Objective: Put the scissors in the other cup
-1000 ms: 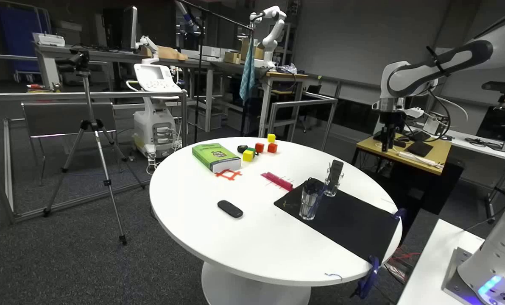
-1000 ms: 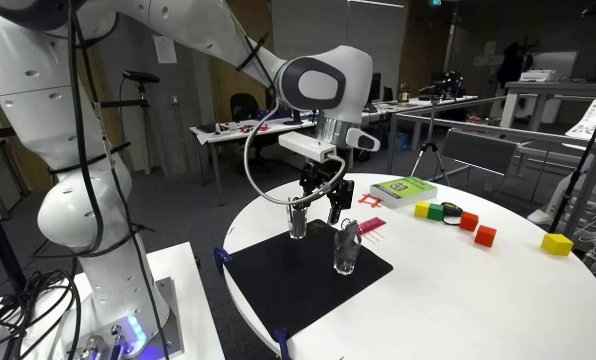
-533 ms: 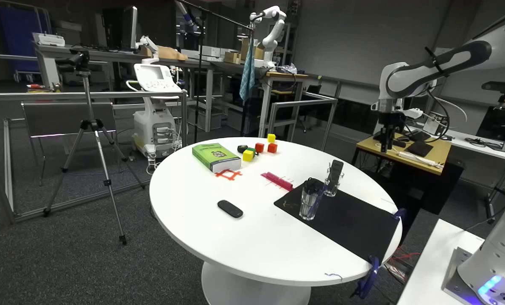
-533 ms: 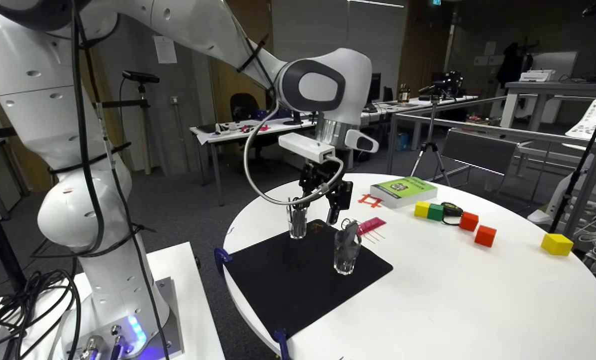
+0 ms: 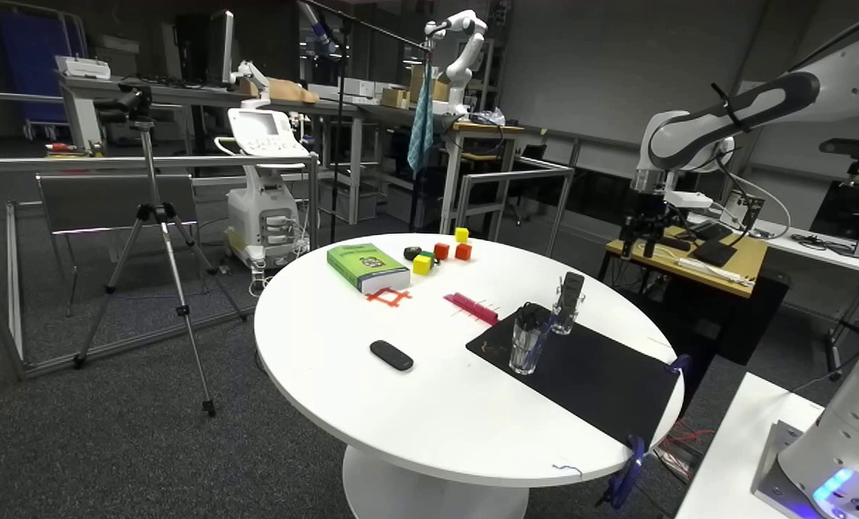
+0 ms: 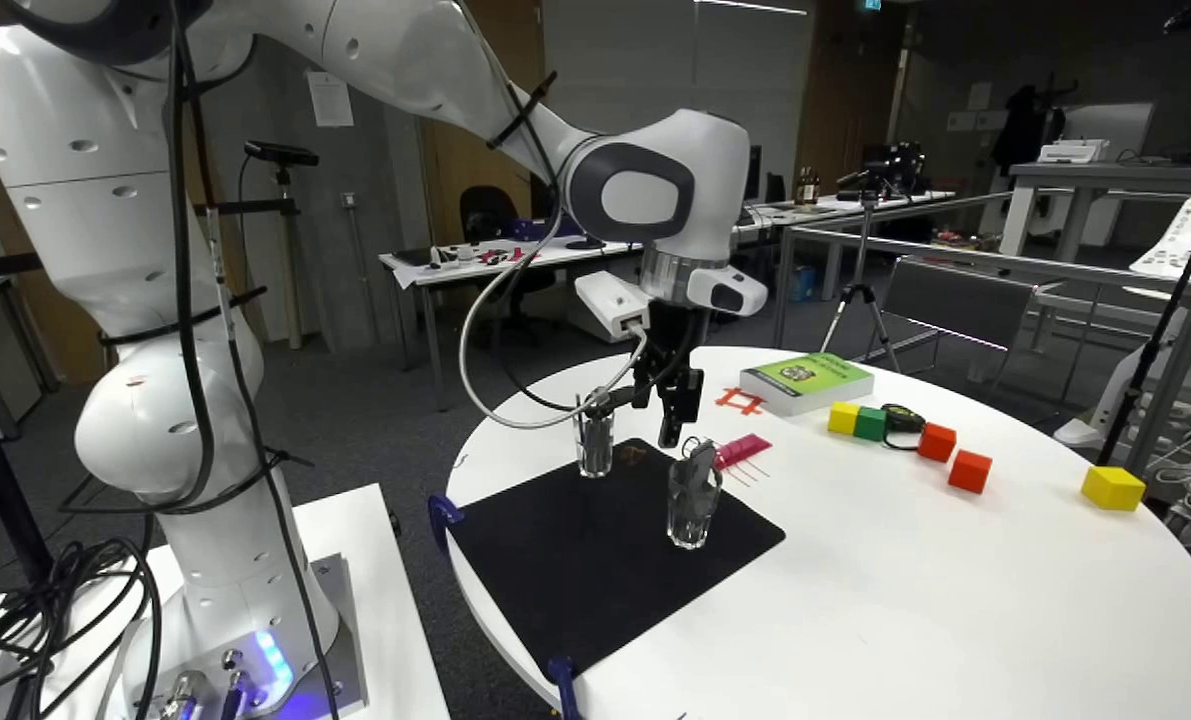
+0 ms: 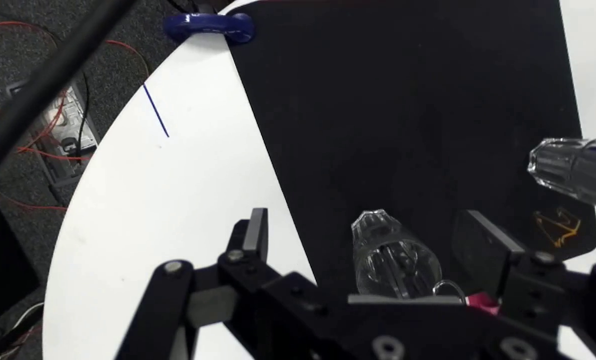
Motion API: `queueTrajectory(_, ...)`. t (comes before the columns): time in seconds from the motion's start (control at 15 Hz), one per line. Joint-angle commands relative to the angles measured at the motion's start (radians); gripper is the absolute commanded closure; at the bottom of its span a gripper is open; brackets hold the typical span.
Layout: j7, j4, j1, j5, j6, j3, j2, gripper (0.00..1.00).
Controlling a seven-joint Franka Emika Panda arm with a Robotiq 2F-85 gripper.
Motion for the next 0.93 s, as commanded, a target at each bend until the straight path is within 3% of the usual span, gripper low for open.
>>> queueTrajectory(0.0,0.110,0.024,-0.016,0.030,0.048,0.030,0.031,0.00)
queueTrajectory(0.87,0.436,0.138,0.013,0.024,0.137,0.099,0.174,0.00)
